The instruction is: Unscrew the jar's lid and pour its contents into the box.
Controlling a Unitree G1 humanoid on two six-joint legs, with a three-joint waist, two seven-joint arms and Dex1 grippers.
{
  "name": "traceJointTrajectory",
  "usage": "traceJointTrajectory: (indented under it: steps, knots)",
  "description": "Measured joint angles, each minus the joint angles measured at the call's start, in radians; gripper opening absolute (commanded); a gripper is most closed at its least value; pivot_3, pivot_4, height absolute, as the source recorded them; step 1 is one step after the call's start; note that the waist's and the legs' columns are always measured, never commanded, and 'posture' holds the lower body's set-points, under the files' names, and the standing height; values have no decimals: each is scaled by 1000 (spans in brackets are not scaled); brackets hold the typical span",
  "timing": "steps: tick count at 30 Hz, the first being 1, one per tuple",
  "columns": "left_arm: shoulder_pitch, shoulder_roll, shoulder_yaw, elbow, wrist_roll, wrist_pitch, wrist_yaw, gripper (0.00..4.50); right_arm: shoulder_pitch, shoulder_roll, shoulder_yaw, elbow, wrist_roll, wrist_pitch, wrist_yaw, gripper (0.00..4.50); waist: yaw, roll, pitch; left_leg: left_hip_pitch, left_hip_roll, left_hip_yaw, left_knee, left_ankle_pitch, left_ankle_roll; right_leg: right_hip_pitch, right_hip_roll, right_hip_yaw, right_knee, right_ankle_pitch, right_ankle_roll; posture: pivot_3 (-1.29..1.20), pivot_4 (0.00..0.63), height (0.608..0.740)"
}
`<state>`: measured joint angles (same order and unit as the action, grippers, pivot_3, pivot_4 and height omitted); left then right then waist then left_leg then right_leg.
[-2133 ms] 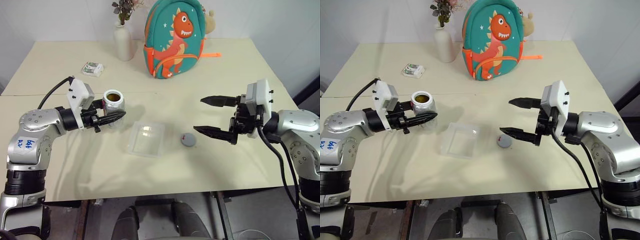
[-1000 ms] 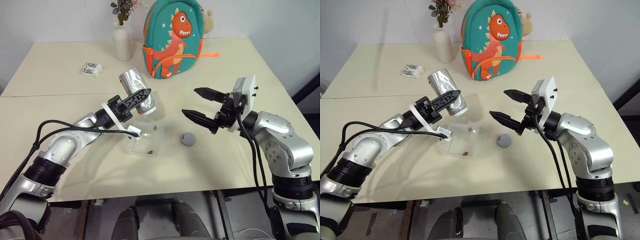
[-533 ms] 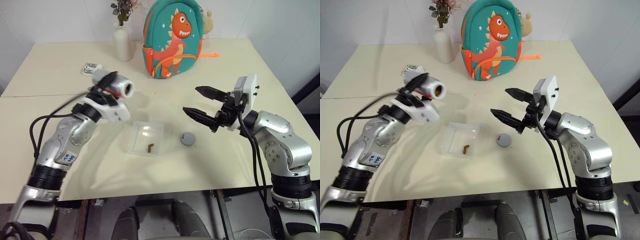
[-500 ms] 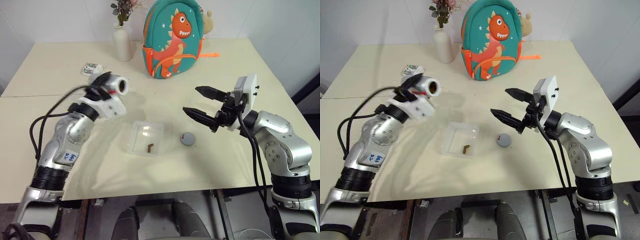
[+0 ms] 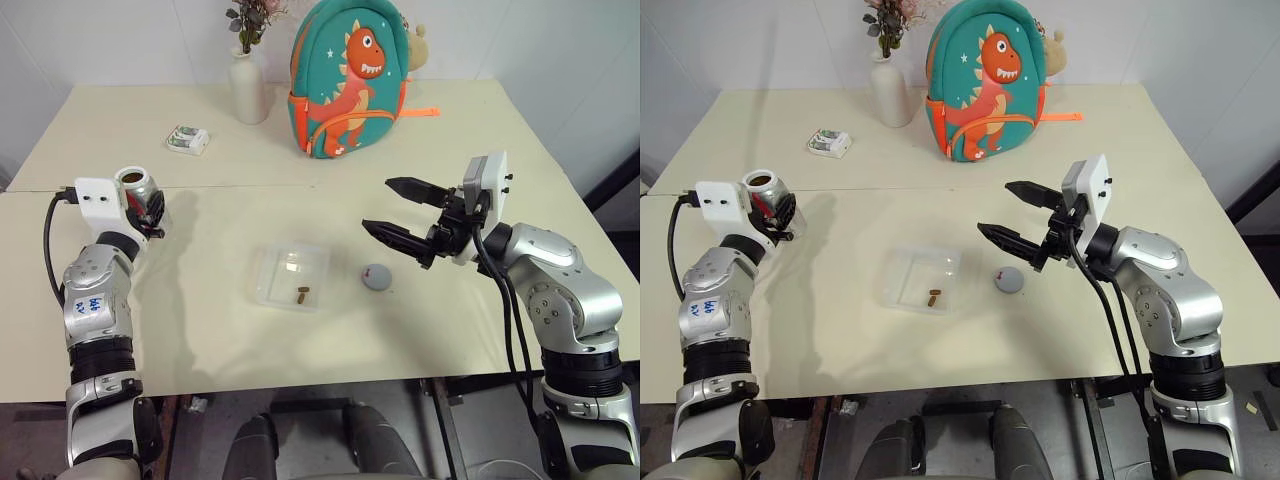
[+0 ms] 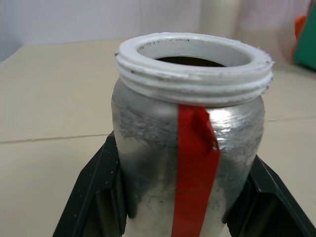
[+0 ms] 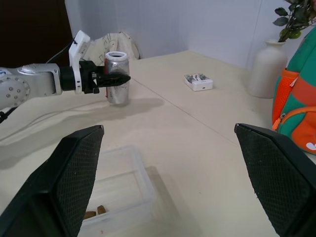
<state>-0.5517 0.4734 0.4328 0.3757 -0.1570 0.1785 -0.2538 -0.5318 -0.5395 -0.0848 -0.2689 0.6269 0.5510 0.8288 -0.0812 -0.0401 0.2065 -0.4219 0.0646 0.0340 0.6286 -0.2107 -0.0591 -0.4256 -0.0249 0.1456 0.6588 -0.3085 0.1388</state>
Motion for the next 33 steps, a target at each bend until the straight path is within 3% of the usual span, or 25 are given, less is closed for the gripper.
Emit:
traceJointTrajectory:
  steps: [4,12,19,27,30,33]
  knots:
    - [14,-3,-5,34,-16,-47,-12,1994,-1,0,0,-5,0,2,0,4470,-2,-1,0,0,0,0,-1,0,0,0,0,0,0,0,0,0,150,740]
    - [39,2,-9,35,-55,-47,-30,4406,-14,0,1,-5,0,3,0,4500,-4,-1,0,0,0,0,-1,0,0,0,0,0,-1,0,0,0,150,740]
    - [75,26,-22,16,-56,-6,-33,4459,-14,4,3,-5,0,-1,0,4500,-5,-1,-1,0,0,0,-1,0,0,0,0,0,-1,0,0,0,150,740]
    - [351,180,-47,-255,-28,37,-130,4459,9,-17,-2,-10,0,-3,12,4500,-6,-1,-1,0,1,1,-8,0,0,-2,-1,0,-5,-1,-3,0,150,740]
    - [473,271,-28,-374,-48,2,-257,4459,42,-60,-11,-16,0,-3,38,4500,-4,-2,-1,1,1,3,-12,0,-1,-2,-2,0,-9,-2,-5,0,150,740]
    - [549,326,2,-489,-159,-25,-449,4459,47,-109,-11,-16,0,-5,84,4500,-2,-2,-1,0,1,4,-15,0,0,-2,-3,-1,-16,-8,-21,0,150,740]
